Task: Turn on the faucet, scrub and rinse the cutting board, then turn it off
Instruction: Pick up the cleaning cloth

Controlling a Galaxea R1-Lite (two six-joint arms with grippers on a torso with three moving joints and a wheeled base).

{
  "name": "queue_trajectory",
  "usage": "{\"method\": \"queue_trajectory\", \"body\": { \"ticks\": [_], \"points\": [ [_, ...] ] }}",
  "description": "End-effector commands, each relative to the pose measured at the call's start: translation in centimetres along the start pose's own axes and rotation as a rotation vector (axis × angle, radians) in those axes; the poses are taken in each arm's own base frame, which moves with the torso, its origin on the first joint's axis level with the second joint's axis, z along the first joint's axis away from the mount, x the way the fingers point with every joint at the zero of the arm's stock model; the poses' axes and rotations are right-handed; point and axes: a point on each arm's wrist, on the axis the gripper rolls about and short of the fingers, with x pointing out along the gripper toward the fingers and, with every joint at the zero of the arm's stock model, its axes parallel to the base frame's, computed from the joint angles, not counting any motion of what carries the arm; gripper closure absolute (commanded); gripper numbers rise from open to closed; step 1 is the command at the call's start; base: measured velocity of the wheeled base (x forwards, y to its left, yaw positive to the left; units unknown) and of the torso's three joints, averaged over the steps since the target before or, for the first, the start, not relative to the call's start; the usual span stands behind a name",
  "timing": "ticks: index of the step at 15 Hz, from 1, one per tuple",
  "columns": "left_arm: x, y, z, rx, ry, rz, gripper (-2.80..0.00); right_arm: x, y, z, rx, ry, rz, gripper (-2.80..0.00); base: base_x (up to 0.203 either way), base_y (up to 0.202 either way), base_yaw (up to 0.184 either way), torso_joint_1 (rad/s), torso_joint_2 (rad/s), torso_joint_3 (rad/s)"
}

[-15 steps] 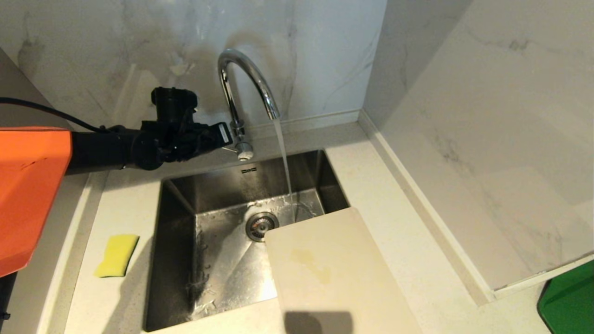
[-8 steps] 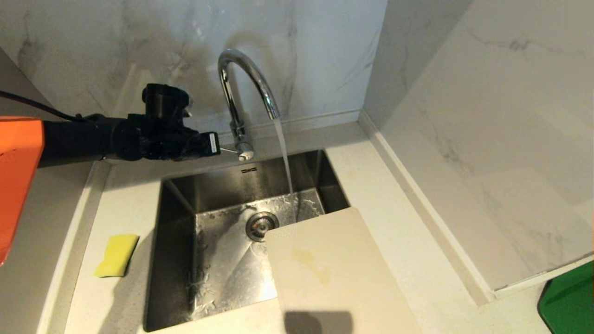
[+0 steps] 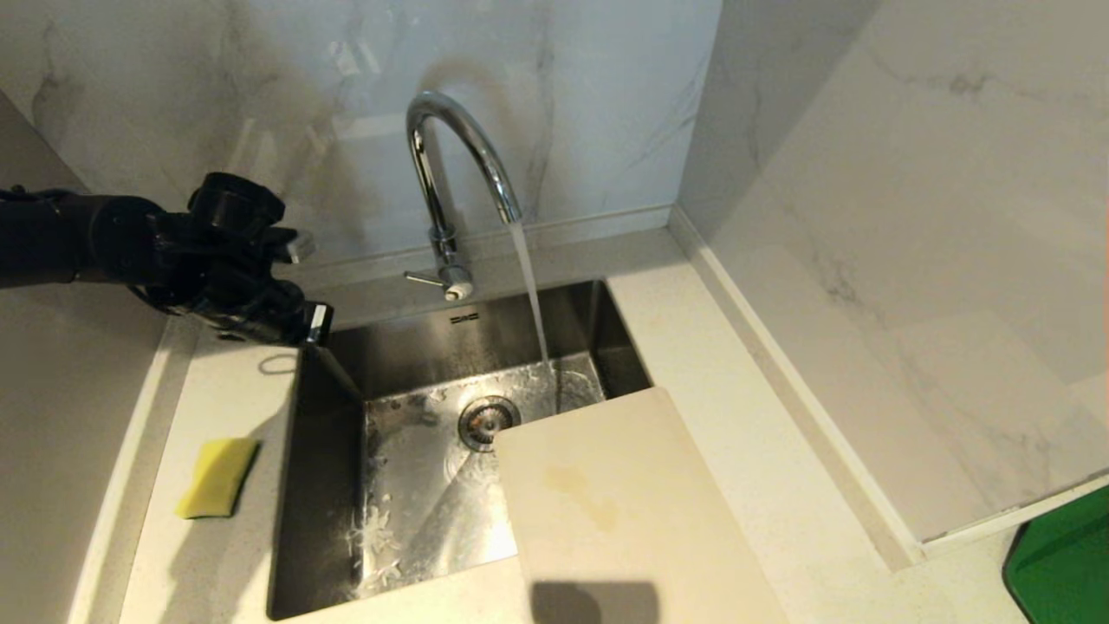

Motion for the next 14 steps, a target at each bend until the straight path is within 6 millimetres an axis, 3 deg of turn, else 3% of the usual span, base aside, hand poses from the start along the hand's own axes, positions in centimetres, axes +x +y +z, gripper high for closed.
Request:
{"method": "queue_trajectory", "body": {
  "ticks": [1, 6, 10, 14],
  "points": [
    [-1.1, 2.3, -2.1, -0.013, 0.069, 0.040, -2.80, 0.0, 0.0, 0.0, 0.001, 0.000, 0.000, -2.80, 0.000, 0.000, 0.000, 0.000, 0.00, 0.000],
    [-1.4, 6.6, -7.5, -0.022, 0.249, 0.108, -2.80, 0.0, 0.0, 0.0, 0.001, 0.000, 0.000, -2.80, 0.000, 0.000, 0.000, 0.000, 0.00, 0.000],
    [-2.2, 8.3, -9.1, -0.032, 0.292, 0.129, -2.80, 0.0, 0.0, 0.0, 0.001, 0.000, 0.000, -2.80, 0.000, 0.000, 0.000, 0.000, 0.00, 0.000],
    [-2.3, 8.5, -10.2, -0.050, 0.348, 0.101, -2.80, 0.0, 0.0, 0.0, 0.001, 0.000, 0.000, -2.80, 0.000, 0.000, 0.000, 0.000, 0.00, 0.000]
  ]
}}
